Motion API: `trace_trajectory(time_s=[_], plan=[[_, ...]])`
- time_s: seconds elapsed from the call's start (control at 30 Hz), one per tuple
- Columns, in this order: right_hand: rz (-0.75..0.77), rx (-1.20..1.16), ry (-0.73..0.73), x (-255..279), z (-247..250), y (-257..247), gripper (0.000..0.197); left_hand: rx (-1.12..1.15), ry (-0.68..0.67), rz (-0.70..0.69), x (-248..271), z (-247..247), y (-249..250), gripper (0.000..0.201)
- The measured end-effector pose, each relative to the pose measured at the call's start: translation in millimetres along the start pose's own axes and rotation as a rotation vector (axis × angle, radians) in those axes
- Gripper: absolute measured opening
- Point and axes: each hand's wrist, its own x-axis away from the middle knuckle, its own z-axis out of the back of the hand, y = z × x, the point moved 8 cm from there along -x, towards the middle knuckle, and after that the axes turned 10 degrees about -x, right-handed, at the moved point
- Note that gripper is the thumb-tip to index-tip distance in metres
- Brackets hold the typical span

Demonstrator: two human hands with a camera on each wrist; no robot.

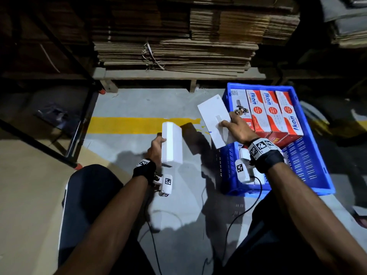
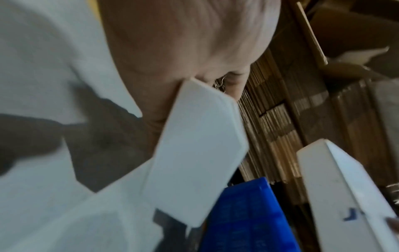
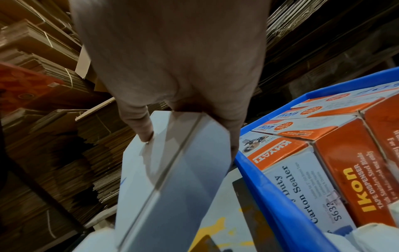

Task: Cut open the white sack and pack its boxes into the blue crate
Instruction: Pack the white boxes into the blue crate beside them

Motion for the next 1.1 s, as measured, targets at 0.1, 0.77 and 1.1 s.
trace_trajectory(time_s=[0.1, 0.77, 1.1], plan=[[-0.004, 0.004, 0.035, 2, 10, 6, 0.055, 0.149, -0.17, -0.061, 31, -39, 31, 0.066], [-0.651, 0.533, 0.387, 95, 225, 126, 0.056, -0.309, -0.198, -0.441, 87, -289, 85, 0.049], [-0.566, 0.69, -0.035, 38, 141, 195, 0.083, -0.626, -0.046, -0.608, 94, -295, 70, 0.067]])
